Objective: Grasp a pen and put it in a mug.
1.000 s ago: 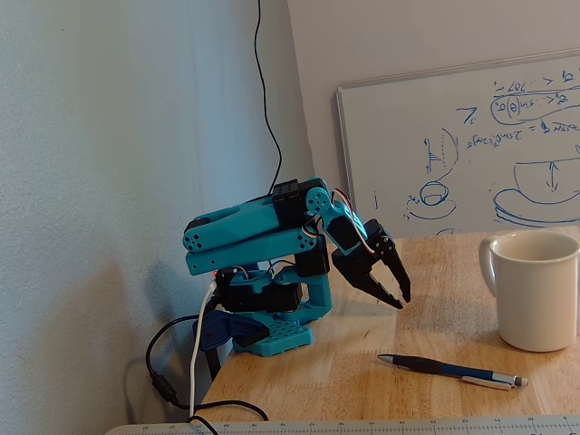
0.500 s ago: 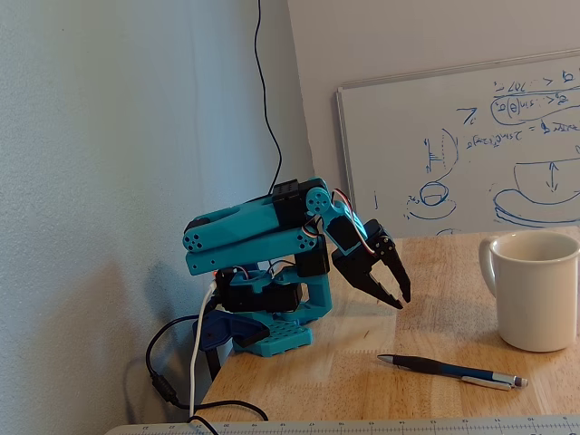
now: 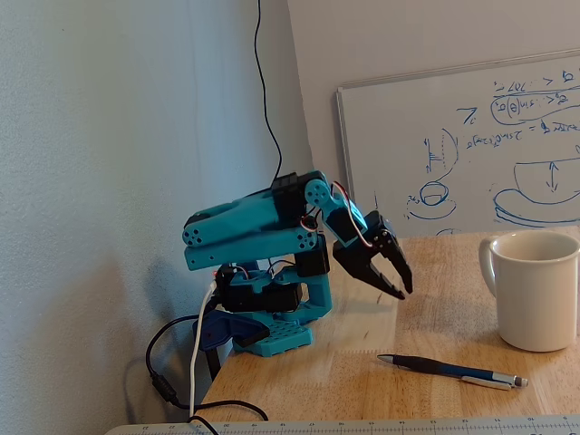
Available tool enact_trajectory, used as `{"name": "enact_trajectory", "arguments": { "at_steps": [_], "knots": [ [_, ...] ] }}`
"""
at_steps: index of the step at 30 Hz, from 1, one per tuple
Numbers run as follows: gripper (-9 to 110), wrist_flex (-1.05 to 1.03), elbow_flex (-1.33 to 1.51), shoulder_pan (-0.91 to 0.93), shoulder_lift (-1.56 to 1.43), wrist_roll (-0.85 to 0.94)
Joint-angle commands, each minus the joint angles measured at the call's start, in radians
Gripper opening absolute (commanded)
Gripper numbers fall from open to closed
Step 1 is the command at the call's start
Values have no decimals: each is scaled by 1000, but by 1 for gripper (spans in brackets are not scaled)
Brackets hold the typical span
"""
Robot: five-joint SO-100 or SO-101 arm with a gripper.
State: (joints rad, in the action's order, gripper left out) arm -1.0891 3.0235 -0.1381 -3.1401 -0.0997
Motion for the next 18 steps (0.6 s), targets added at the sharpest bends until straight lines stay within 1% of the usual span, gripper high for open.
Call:
{"name": "enact_trajectory", "arguments": {
  "at_steps": [1, 4, 8, 11, 13, 18],
  "knots": [
    [4, 6, -213, 3, 164, -270],
    [4, 12, -353, 23, 282, -494],
    [9, 8, -477, 77, 397, -686],
    [13, 2, -503, 124, 459, -744],
    [16, 2, -503, 164, 488, -747],
    [18, 5, -518, 282, 515, -750]
  ]
}}
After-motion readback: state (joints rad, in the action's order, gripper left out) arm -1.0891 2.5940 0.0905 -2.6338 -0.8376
